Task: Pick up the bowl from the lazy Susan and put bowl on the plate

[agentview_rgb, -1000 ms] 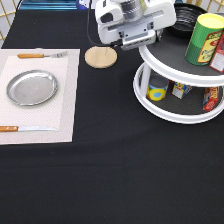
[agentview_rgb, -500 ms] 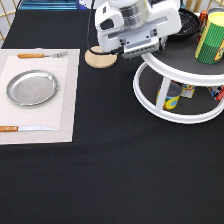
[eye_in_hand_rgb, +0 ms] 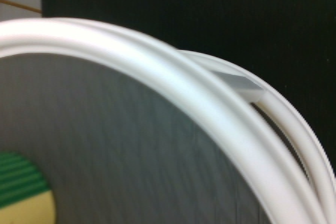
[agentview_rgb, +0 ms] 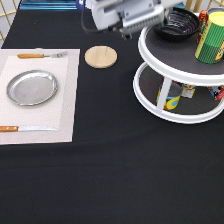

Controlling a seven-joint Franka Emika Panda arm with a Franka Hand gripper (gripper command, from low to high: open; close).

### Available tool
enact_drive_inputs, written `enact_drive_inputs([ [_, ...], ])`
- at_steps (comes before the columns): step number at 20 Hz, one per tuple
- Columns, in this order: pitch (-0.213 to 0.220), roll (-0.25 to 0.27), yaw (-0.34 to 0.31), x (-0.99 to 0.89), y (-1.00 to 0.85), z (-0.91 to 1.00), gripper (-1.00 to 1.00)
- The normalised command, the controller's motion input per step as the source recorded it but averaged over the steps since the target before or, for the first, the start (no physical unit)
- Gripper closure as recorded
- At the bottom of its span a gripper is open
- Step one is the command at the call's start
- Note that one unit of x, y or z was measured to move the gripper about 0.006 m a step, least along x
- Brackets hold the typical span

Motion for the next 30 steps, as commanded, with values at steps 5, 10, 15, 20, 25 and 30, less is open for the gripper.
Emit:
enact_drive_inputs([
  [5, -0.15, -0.153, 0.001, -0.96, 0.18, -0.21, -1.0],
  [10, -0.136, -0.146, -0.001, -0.83, 0.17, -0.71, -1.0],
  [15, -0.107, -0.162, -0.009, -0.75, 0.35, -0.49, -1.0],
  [20, -0.098, -0.176, 0.0, -0.73, 0.59, 0.3, -1.0],
  [25, -0.075, -0.165, -0.009, -0.57, 0.3, 0.0, -1.0],
  [30, -0.03, -0.123, -0.014, -0.27, -0.05, -0.3, -1.0],
])
